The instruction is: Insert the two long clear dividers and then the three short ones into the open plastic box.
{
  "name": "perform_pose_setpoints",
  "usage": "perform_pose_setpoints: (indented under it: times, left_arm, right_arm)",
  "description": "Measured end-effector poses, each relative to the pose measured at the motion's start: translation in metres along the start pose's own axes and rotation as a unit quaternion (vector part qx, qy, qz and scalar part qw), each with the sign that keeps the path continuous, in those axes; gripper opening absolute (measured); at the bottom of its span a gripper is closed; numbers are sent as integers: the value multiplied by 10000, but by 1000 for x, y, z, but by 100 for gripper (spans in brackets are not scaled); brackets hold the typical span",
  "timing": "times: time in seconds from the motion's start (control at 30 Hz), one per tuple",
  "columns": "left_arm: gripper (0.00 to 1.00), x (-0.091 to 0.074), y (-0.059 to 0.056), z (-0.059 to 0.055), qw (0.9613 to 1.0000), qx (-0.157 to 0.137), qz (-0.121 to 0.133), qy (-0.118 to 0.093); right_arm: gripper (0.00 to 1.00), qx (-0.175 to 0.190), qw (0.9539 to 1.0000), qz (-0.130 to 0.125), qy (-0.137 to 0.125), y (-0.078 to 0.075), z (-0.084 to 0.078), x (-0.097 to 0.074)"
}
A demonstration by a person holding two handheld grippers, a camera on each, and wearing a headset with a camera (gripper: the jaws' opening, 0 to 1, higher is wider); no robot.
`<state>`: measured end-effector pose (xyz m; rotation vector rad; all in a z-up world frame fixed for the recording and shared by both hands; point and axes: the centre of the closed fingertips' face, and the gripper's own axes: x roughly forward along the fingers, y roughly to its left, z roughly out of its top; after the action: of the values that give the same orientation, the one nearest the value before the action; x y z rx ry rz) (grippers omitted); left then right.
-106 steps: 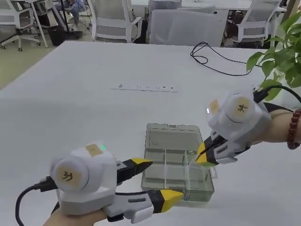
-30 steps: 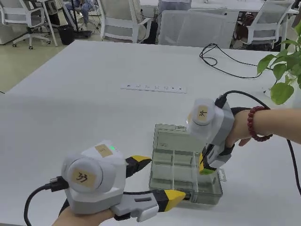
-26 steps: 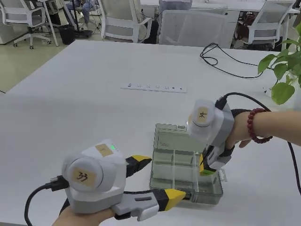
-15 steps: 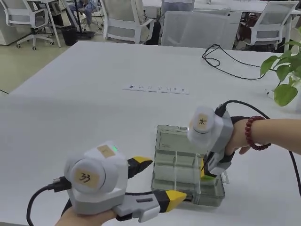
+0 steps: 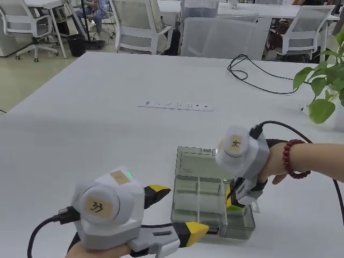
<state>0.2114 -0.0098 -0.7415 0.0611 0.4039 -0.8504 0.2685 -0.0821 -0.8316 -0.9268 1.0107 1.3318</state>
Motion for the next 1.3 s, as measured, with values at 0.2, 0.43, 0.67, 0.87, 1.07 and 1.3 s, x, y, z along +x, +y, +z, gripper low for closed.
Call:
perform_pose_setpoints:
  times: [0.2, 0.43, 0.67, 0.87, 1.07, 1.3]
  left_arm:
    - [61, -1, 0, 0, 10000, -41, -19, 50]
    - [58, -8, 5, -2, 9993, 211, 146, 272]
    - [63, -16, 12, 4, 9994, 146, 215, 227]
    - [67, -23, 16, 13, 9996, 34, 259, 103]
    - [75, -28, 17, 16, 9994, -13, 309, 127]
    - [81, -32, 16, 20, 9993, 17, 368, 85]
  right_arm:
    - [16, 70, 9997, -139, -171, 2, 2, -8]
    - [25, 145, 9977, -290, -590, 8, 6, -25]
    - [34, 668, 9884, -577, -1236, 18, 14, -45]
    - [49, 992, 9728, -949, -1867, 25, 13, -67]
    - [56, 1265, 9602, -1225, -2168, 30, 6, -83]
    - [69, 1809, 9370, -1464, -2606, 38, -1, -94]
